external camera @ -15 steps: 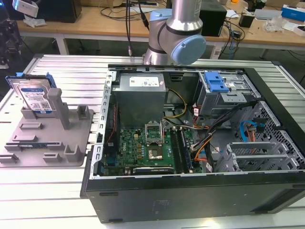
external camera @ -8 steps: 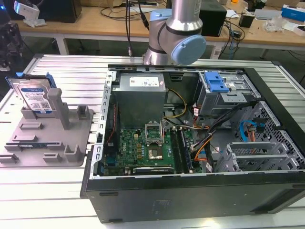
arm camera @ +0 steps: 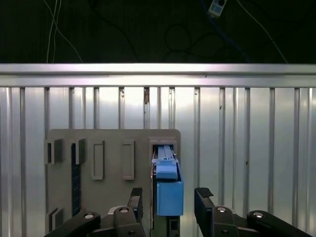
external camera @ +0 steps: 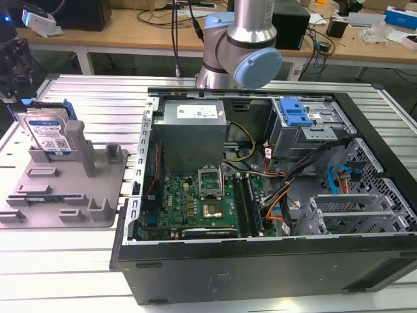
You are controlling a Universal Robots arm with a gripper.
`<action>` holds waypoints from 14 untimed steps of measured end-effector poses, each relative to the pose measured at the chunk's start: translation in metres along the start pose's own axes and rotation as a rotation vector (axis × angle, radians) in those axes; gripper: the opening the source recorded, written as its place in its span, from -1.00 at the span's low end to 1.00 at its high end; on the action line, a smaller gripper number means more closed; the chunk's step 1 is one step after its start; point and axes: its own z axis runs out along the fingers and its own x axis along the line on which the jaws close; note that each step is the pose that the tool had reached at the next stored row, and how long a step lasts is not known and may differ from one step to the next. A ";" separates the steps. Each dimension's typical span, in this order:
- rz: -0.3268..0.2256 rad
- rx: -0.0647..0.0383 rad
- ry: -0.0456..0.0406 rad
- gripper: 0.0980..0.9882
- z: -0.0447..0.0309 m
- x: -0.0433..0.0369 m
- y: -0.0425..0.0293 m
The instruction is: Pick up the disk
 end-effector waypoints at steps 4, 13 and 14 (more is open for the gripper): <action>-0.001 0.000 0.0008 0.00 0.0046 -0.0001 0.0003; -0.005 0.001 0.0055 0.00 0.0136 -0.0003 0.0003; -0.005 0.002 0.0055 0.00 0.0146 -0.0003 0.0003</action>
